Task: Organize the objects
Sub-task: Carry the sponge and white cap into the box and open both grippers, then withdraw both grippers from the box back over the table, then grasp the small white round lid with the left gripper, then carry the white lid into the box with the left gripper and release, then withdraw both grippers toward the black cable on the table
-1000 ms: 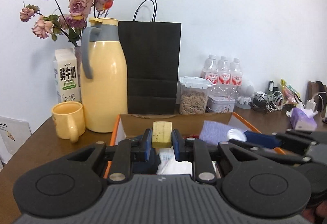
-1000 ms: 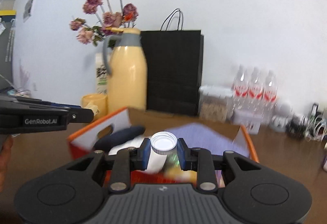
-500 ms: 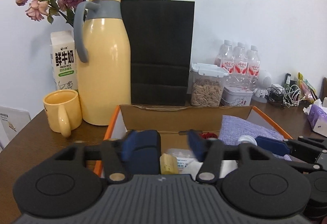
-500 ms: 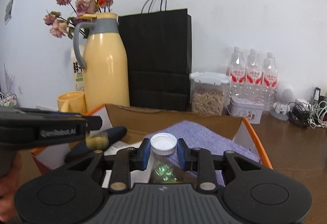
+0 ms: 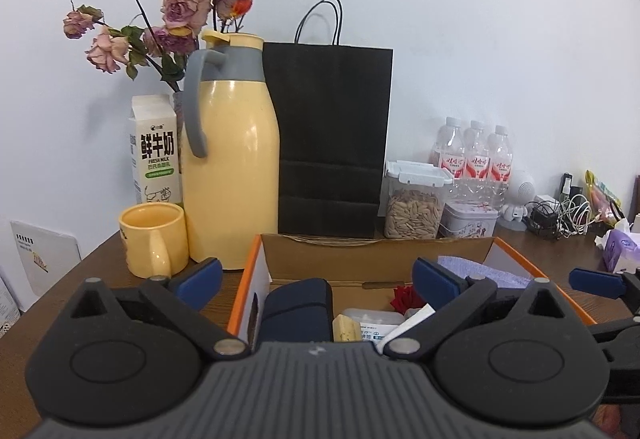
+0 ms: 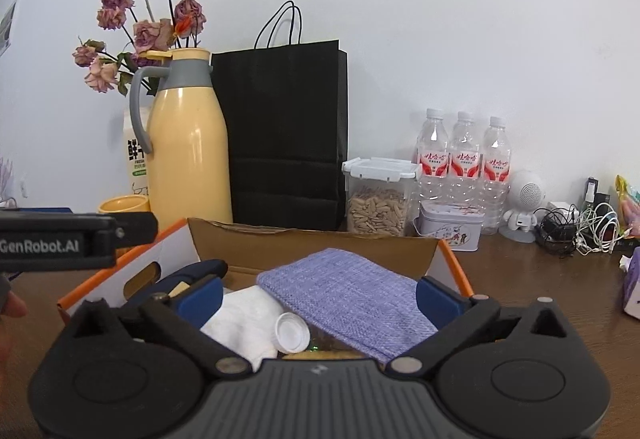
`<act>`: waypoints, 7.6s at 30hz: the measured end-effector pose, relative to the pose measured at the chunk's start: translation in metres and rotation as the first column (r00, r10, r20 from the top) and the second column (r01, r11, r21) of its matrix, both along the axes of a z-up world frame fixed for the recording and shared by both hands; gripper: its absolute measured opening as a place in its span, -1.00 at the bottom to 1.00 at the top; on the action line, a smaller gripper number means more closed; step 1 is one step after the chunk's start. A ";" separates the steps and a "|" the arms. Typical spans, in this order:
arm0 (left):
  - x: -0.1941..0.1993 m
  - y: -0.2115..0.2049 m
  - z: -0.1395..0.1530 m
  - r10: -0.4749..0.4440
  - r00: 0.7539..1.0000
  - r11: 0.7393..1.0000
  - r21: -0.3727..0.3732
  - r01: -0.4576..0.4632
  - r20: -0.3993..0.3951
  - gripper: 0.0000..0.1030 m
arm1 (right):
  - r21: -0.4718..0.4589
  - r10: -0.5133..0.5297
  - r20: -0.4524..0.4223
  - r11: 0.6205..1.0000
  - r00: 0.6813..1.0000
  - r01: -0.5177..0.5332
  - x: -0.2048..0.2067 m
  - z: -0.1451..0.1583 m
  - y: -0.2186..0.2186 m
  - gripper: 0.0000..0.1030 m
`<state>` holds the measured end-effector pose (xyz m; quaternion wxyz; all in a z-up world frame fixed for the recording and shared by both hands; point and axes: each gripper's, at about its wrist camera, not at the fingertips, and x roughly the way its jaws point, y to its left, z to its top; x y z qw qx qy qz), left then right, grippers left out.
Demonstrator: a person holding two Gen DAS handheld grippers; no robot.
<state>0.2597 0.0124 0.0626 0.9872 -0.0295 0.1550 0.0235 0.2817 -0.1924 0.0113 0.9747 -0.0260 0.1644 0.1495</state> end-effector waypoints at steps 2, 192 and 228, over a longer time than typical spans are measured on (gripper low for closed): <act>-0.005 0.003 0.002 0.000 1.000 1.000 0.000 0.000 0.000 1.00 | -0.001 -0.002 0.011 1.000 1.000 0.002 -0.006 0.003 -0.004 1.00; -0.004 0.021 0.004 -0.005 0.999 1.000 0.023 0.006 -0.038 1.00 | -0.113 0.027 -0.013 0.993 1.000 -0.029 -0.009 0.005 0.016 1.00; -0.090 0.039 -0.081 -0.052 0.939 0.991 0.096 0.090 -0.341 1.00 | -0.141 0.336 -0.161 0.923 0.928 -0.359 -0.119 -0.043 0.055 -0.17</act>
